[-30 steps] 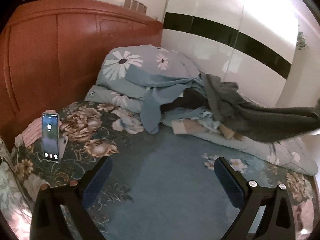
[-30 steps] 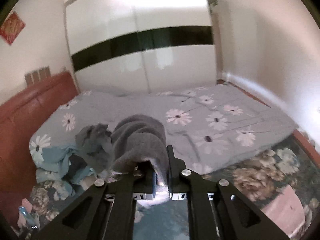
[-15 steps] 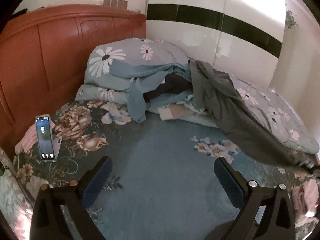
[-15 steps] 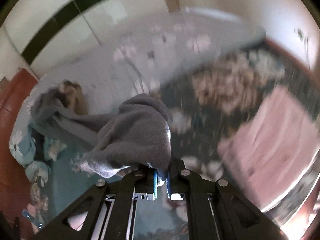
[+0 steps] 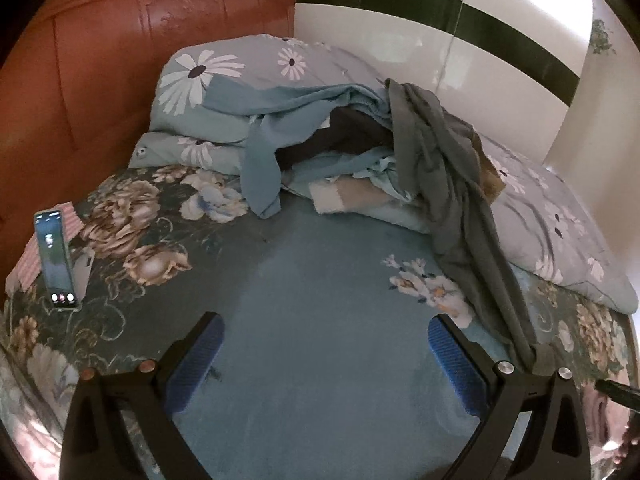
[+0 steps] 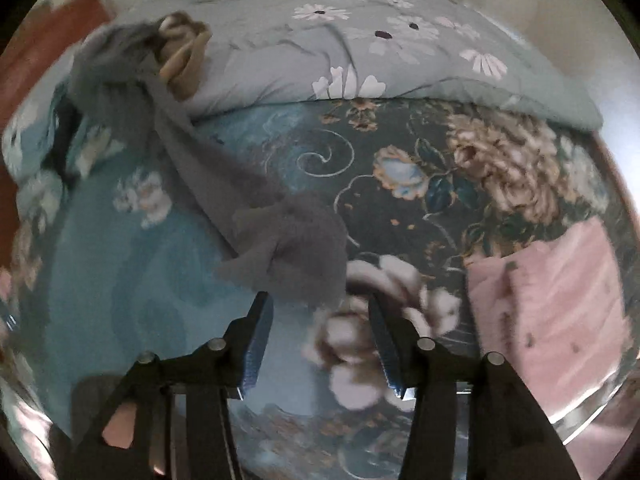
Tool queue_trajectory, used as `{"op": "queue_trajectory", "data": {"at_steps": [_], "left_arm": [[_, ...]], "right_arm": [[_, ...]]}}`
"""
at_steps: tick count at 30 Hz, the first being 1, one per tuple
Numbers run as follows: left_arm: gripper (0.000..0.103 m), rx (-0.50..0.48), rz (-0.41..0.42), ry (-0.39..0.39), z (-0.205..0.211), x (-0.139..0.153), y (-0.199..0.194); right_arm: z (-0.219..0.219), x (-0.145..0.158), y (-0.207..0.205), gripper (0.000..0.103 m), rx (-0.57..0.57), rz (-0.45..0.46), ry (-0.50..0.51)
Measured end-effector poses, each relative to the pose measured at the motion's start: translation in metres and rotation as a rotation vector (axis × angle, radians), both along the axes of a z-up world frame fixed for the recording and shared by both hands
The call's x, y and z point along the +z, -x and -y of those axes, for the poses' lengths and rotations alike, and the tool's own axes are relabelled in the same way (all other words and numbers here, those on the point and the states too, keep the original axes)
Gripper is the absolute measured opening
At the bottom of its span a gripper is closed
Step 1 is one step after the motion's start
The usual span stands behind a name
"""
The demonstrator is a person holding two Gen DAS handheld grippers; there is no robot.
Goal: Fold clothes
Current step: 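Lift the grey sweatshirt with the right gripper and pull it off the pile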
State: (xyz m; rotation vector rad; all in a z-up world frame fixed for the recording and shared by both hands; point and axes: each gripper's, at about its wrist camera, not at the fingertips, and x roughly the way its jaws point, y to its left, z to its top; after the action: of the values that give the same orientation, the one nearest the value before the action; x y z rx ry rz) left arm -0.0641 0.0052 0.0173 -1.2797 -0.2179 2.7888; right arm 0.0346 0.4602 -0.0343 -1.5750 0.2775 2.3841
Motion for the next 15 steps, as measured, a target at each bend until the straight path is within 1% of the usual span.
{"op": "queue_trajectory", "data": {"at_steps": [2, 5, 8, 10, 12, 15], "left_arm": [[0.103, -0.019, 0.013, 0.006, -0.005, -0.004, 0.018], [0.103, -0.057, -0.007, 0.029, -0.013, -0.001, 0.054], [0.103, -0.077, -0.036, 0.02, -0.013, 0.01, 0.091], [0.103, -0.084, -0.048, 0.014, -0.01, 0.017, 0.117], [0.103, -0.082, -0.057, 0.013, -0.004, 0.022, 0.141], [0.103, -0.098, -0.065, 0.009, 0.002, 0.027, 0.18]], "right_arm": [[0.008, 0.01, 0.013, 0.051, 0.03, -0.02, -0.017], [0.032, 0.03, 0.065, 0.051, 0.091, -0.089, 0.011], [0.069, 0.055, 0.143, 0.051, 0.163, -0.177, 0.083], [0.106, 0.074, 0.204, 0.051, 0.225, -0.253, 0.118], [0.136, 0.087, 0.254, 0.051, 0.262, -0.308, 0.144], [0.177, 0.095, 0.329, 0.051, 0.275, -0.337, 0.17]]}}
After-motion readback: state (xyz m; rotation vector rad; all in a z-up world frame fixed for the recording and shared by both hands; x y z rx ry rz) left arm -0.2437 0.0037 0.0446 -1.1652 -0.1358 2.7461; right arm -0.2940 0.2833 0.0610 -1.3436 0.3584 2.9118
